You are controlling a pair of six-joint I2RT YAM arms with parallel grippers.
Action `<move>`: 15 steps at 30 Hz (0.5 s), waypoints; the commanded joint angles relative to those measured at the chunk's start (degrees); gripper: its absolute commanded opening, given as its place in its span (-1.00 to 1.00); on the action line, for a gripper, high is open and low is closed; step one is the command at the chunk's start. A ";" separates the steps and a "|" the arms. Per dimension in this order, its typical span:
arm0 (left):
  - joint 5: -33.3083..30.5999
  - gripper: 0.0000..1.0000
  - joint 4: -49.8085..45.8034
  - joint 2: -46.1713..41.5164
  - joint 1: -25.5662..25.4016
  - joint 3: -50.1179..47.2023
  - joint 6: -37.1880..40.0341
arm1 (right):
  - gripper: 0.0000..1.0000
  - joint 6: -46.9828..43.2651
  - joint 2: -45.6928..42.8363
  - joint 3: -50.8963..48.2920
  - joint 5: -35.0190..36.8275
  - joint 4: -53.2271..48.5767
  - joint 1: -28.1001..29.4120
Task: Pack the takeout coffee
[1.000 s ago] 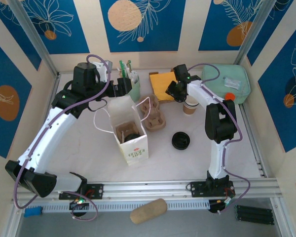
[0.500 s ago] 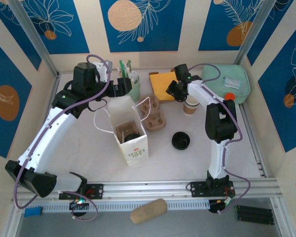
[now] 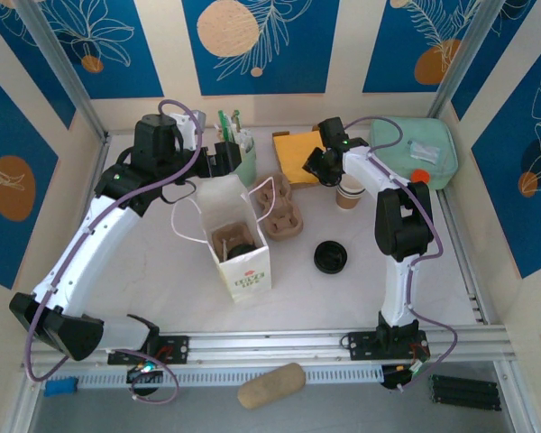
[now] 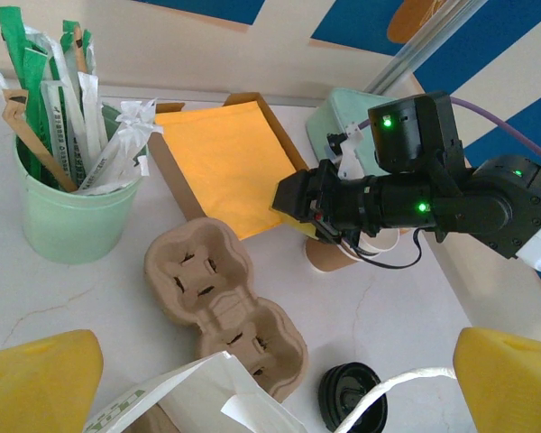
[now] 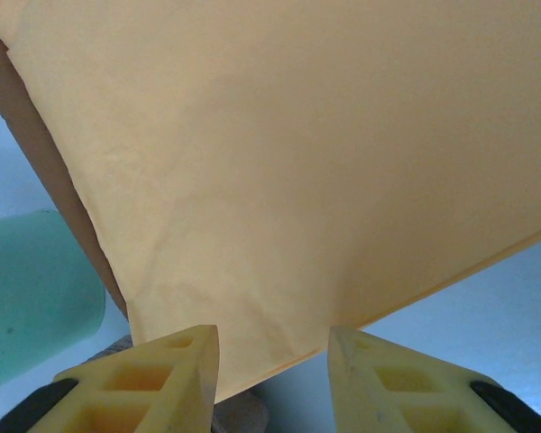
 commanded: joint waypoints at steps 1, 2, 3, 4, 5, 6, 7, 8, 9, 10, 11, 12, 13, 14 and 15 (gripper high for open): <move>0.03 0.99 1.41 0.36 -0.65 1.75 0.84 | -0.25 -0.98 0.00 -0.62 1.38 -2.08 -0.66; 0.01 0.99 1.45 0.41 -0.59 1.75 0.88 | -0.25 -1.26 -0.27 -0.75 1.59 -2.17 -0.77; 0.03 0.99 1.54 0.40 -0.63 1.75 0.90 | -0.25 -1.55 -0.53 -0.90 1.74 -2.17 -1.03; 0.04 0.99 1.54 0.41 -0.65 1.75 0.88 | -0.25 -1.73 -0.79 -1.10 1.97 -2.24 -1.28; 0.03 0.99 1.62 0.45 -0.64 1.75 0.81 | -0.25 -1.94 -1.12 -1.44 2.05 -2.26 -1.51; 0.12 0.99 1.62 0.50 -0.65 1.75 0.79 | -0.25 -2.12 -1.37 -1.72 2.14 -2.20 -1.85; 0.12 0.99 1.71 0.50 -0.65 1.77 0.79 | -0.25 -2.27 -1.64 -2.03 2.14 -2.17 -2.16; 0.17 0.99 1.71 0.46 -0.65 1.75 0.79 | -0.25 -2.42 -1.97 -2.35 2.21 -2.09 -2.53; 0.21 0.99 1.68 0.49 -0.61 1.75 0.79 | -0.25 -2.57 -2.23 -2.71 2.23 -2.08 -2.86; 0.20 0.99 1.79 0.44 -0.65 1.75 0.79 | -0.25 -2.59 -2.36 -2.89 2.24 -2.00 -3.08; 0.21 0.99 1.80 0.45 -0.64 1.67 0.79 | -0.25 -2.70 -2.64 -3.14 2.19 -1.93 -3.33; 0.21 0.99 1.80 0.47 -0.65 1.66 0.81 | -0.25 -2.83 -2.73 -3.19 2.06 -1.84 -3.45; 0.21 0.99 1.82 0.44 -0.63 1.66 0.79 | -0.25 -3.05 -2.86 -3.15 1.93 -1.82 -3.58; 0.21 0.99 1.89 0.52 -0.66 1.66 0.79 | -0.25 -3.20 -2.94 -3.03 1.56 -1.82 -3.53; 0.29 0.99 1.93 0.50 -0.68 1.62 0.79 | -0.25 -3.31 -3.00 -2.74 1.15 -1.80 -3.45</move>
